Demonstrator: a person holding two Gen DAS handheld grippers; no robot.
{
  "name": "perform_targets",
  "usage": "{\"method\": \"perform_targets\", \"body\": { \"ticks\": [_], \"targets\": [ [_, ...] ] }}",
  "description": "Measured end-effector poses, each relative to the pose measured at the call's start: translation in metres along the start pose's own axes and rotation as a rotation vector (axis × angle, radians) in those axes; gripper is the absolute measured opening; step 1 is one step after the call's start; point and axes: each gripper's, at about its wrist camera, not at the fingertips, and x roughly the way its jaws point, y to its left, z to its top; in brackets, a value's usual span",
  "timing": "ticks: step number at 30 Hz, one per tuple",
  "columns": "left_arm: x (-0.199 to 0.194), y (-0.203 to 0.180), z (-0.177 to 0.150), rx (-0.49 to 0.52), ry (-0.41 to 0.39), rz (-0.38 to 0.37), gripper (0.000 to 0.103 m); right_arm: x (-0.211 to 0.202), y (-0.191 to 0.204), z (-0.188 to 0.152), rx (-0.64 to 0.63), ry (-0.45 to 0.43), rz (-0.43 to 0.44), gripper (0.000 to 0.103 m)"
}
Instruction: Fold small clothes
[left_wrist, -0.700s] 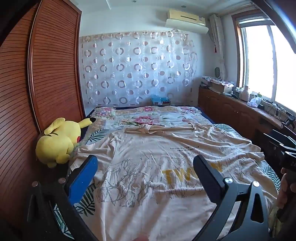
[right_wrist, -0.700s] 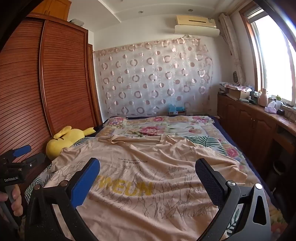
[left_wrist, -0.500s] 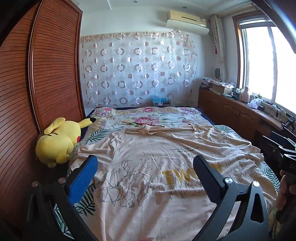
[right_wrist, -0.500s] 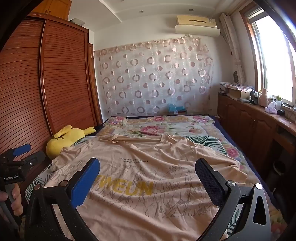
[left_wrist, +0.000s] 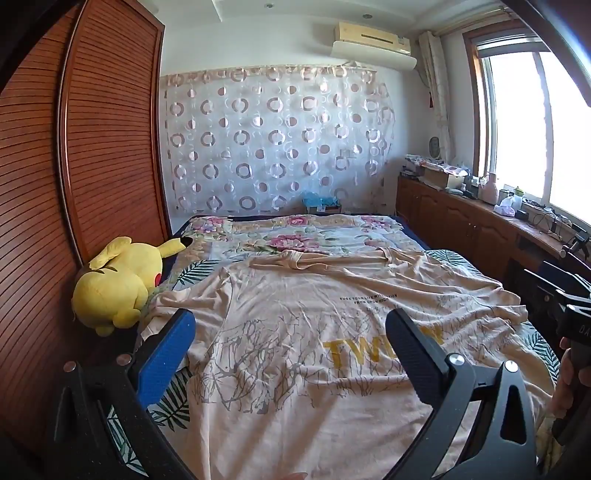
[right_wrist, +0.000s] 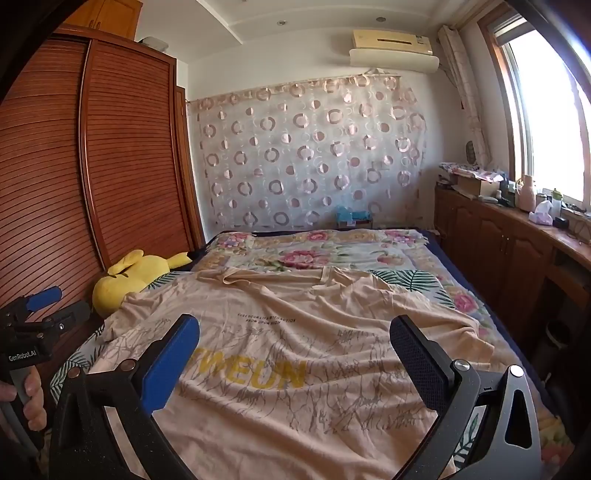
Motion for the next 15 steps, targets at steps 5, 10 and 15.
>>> {"method": "perform_targets", "body": {
  "ticks": [5,10,15],
  "targets": [
    [-0.0009,0.0001,0.0060,0.002,-0.002,0.002,0.103,-0.0029,-0.0012,-0.0015,0.002,-0.001,-0.003,0.103],
    [-0.0026,0.0001,0.0068,0.001,-0.006,0.003,0.103,-0.0038,-0.0011,-0.0017,0.001,-0.003,-0.008,0.103],
    [-0.0041,0.0005,0.0083,0.002,-0.009,0.006,0.103,-0.0057,-0.0010,-0.0027,0.001,-0.006,-0.009,0.103]
  ]
}}
